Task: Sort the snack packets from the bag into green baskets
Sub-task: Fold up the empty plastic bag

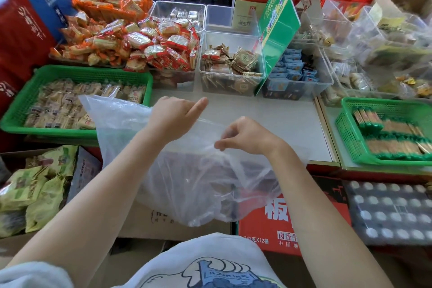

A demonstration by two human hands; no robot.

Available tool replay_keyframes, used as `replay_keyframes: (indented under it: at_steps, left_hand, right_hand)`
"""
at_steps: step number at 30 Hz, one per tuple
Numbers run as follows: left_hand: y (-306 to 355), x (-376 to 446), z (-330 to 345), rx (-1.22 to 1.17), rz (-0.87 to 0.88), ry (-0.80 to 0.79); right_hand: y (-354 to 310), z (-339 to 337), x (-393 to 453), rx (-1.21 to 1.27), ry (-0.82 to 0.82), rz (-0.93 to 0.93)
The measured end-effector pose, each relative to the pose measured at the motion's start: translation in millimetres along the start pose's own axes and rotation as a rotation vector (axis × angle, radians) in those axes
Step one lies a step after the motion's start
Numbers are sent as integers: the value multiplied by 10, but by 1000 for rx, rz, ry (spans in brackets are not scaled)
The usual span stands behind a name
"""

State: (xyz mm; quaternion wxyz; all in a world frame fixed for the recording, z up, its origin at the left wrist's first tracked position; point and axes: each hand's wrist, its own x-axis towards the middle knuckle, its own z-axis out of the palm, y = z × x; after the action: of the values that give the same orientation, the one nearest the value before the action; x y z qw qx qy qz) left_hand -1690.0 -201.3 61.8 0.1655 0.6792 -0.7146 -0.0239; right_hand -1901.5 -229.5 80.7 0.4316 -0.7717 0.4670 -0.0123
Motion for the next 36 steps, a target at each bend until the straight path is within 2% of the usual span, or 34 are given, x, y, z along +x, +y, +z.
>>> replay_keyframes:
  at_steps: [3, 6, 11, 15, 21, 23, 27, 30, 34, 36]
  left_hand:
    - [277, 31, 38, 7, 66, -66]
    - [401, 28, 85, 70, 17, -71]
    - [5, -40, 94, 46, -100, 46]
    - [-258, -94, 78, 46, -188, 132]
    - [-45, 50, 133, 83, -134, -41]
    - [15, 50, 144, 110, -107, -45]
    - [37, -18, 146, 78, -56, -72]
    - [103, -86, 143, -46, 16, -80]
    - [187, -112, 146, -135, 74, -69]
    - [141, -121, 136, -135, 84, -30]
  right_hand:
    - [-109, 80, 38, 24, 21, -32]
    - [-106, 63, 32, 6, 17, -33]
    - [185, -213, -90, -120, -59, 79]
    - [411, -395, -180, -178, -10, 169]
    - [300, -334, -108, -136, 63, 36]
    - [337, -342, -114, -170, 30, 88]
    - [399, -365, -209, -264, -139, 222]
    - [266, -328, -212, -195, -122, 123]
    - [58, -115, -60, 13, 3, -92]
    - [64, -79, 6, 79, 55, -94]
